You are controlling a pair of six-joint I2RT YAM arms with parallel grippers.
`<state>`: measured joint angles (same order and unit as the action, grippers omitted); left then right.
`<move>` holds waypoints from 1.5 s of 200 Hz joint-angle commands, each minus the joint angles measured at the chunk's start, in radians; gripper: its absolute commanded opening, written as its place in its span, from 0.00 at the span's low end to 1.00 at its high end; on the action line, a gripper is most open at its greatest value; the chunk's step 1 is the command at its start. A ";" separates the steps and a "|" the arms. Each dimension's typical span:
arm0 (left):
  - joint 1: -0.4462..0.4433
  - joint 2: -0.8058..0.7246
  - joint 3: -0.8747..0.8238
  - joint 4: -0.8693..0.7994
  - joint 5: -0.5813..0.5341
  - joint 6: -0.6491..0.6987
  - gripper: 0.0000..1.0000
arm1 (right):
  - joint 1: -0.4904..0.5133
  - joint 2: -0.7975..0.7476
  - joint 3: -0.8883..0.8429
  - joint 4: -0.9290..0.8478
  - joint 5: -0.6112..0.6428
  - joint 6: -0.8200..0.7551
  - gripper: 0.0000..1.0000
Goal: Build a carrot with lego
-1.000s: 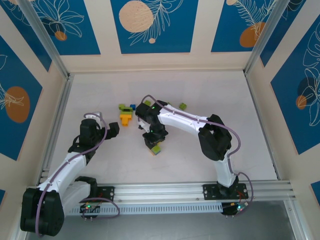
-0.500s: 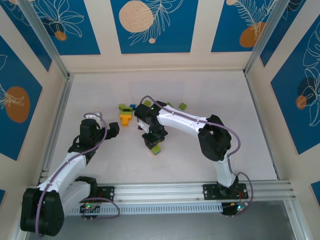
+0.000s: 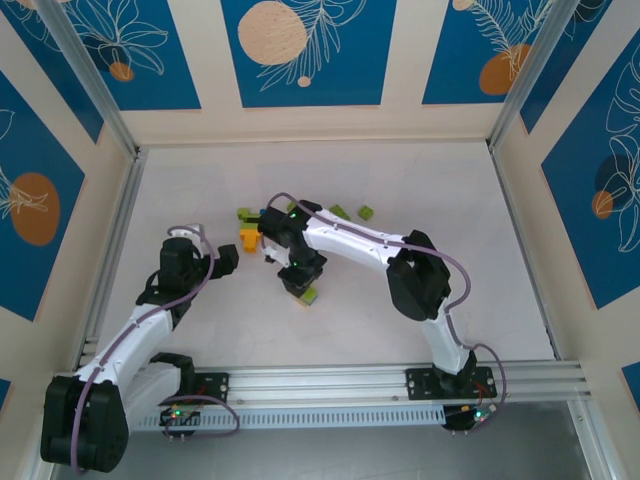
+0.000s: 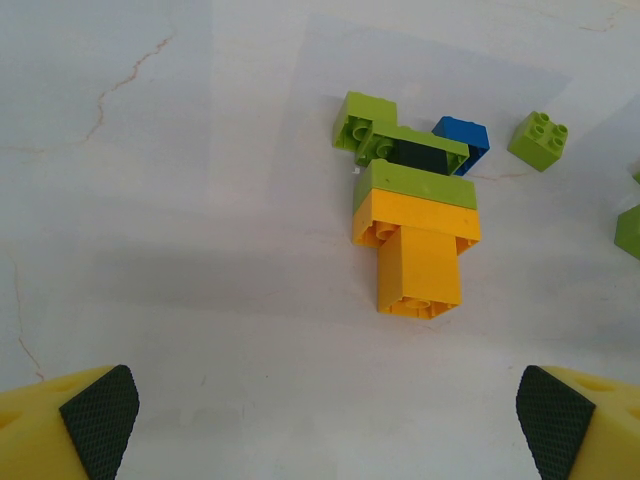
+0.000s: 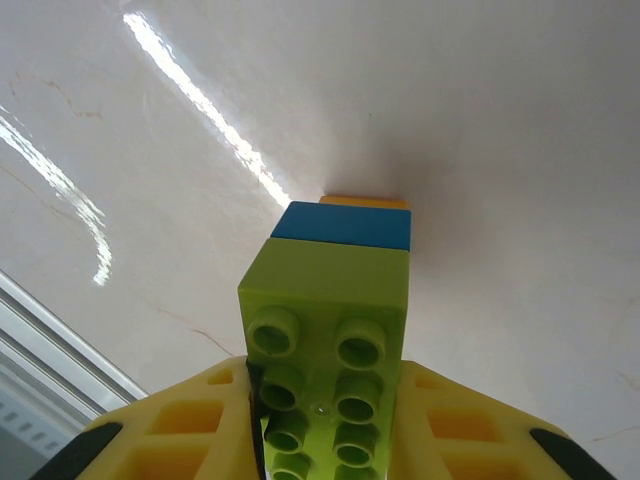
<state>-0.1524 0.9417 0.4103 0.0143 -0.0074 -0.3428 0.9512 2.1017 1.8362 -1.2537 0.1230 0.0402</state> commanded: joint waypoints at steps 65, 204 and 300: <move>0.014 -0.008 0.002 0.004 0.006 -0.012 1.00 | -0.036 0.083 0.111 -0.107 -0.076 -0.105 0.31; 0.016 -0.006 0.002 0.005 0.007 -0.012 1.00 | -0.045 0.071 0.115 -0.111 -0.088 -0.092 0.51; 0.015 -0.005 0.001 0.008 0.007 -0.013 1.00 | -0.167 0.014 0.276 -0.080 -0.057 -0.082 0.68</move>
<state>-0.1524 0.9417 0.4103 0.0143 -0.0074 -0.3431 0.8471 2.1696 2.0373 -1.3289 0.0715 -0.0196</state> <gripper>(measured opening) 0.996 0.677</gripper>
